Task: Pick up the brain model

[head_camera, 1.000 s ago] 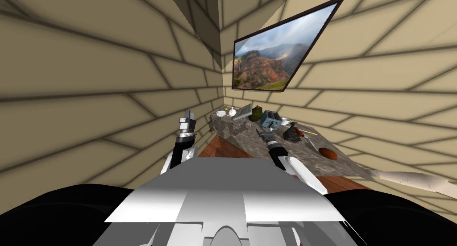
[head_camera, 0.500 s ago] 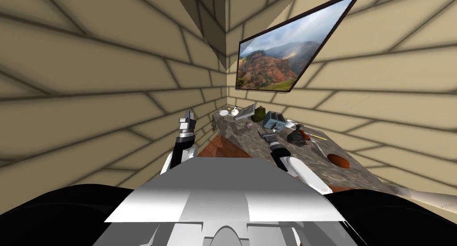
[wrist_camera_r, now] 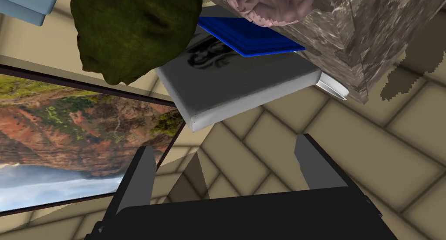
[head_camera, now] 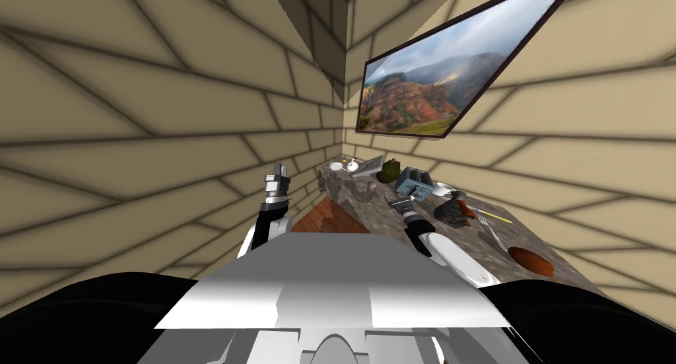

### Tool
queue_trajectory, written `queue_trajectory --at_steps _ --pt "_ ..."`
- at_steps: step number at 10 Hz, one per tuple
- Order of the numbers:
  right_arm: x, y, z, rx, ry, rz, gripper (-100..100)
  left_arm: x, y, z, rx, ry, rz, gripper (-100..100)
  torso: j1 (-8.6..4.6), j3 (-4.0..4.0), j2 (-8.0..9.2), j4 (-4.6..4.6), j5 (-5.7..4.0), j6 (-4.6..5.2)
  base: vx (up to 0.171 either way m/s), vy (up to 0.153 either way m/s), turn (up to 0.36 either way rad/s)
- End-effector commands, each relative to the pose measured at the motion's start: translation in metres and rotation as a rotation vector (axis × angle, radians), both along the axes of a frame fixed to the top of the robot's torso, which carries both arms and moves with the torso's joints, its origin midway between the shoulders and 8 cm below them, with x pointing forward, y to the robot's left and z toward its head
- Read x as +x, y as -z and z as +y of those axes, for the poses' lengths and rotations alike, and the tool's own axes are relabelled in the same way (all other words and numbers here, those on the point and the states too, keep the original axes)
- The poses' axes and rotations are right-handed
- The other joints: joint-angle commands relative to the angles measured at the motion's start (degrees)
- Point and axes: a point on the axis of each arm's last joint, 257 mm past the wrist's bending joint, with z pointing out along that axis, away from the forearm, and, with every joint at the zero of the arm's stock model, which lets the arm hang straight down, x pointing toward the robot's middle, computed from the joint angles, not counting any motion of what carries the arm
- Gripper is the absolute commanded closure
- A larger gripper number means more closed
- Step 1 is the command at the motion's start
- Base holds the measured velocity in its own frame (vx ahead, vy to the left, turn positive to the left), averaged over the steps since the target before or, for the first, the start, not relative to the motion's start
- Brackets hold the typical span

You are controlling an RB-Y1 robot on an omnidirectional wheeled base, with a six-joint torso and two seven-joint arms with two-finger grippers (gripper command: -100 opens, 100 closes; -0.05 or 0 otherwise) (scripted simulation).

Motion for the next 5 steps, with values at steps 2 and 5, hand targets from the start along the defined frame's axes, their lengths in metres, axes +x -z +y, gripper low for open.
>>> queue_trajectory --at_steps 2,5 --pt "-0.002 0.01 -0.017 -0.137 -0.018 0.041 -100 0.0 0.0 0.0 0.0 0.0 0.0 0 0.02 -0.02 -0.03 -0.01 -0.01 0.05 -0.017 -0.044 0.199" --pt "-0.002 0.014 -0.027 -0.248 -0.047 0.07 -100 0.0 0.0 0.0 0.0 0.0 0.0 0 -0.02 -0.05 -0.08 -0.02 -0.01 0.0 -0.01 -0.051 0.18"
